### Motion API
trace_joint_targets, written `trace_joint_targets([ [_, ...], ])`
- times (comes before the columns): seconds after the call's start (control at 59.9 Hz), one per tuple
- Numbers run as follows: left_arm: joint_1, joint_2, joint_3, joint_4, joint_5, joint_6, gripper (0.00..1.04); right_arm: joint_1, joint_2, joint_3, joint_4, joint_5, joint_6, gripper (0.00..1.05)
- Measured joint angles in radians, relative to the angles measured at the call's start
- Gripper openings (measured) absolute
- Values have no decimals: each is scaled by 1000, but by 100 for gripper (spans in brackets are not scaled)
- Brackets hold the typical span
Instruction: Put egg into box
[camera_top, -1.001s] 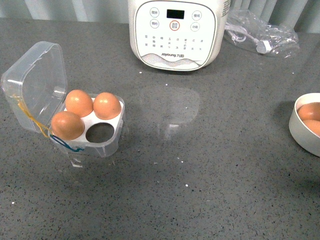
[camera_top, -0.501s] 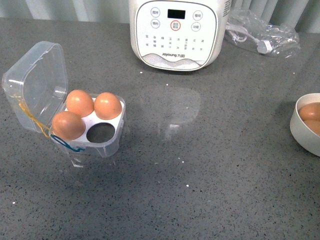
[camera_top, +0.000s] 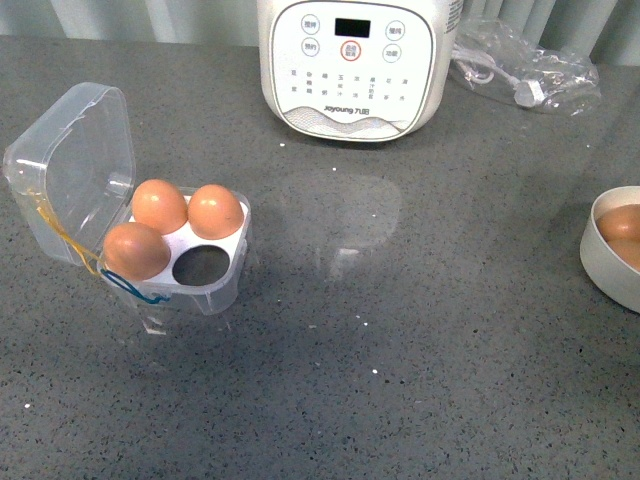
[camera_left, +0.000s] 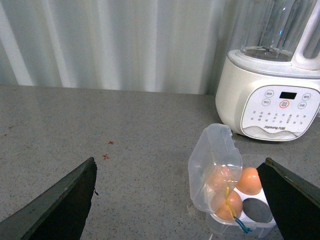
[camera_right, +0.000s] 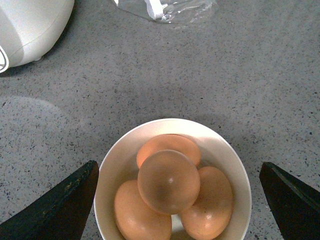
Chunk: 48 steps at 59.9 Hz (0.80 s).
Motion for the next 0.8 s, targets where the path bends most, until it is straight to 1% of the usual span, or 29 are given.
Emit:
trace_joint_targets([
  [0.684, 0, 0, 0, 0, 0, 0, 98, 8, 212, 72, 51, 42, -55, 97],
  [0.734, 0, 0, 0, 0, 0, 0, 98, 8, 214, 73, 51, 42, -55, 92],
  [0.801, 0, 0, 0, 0, 0, 0, 98, 8, 216, 75, 53, 41, -59, 81],
])
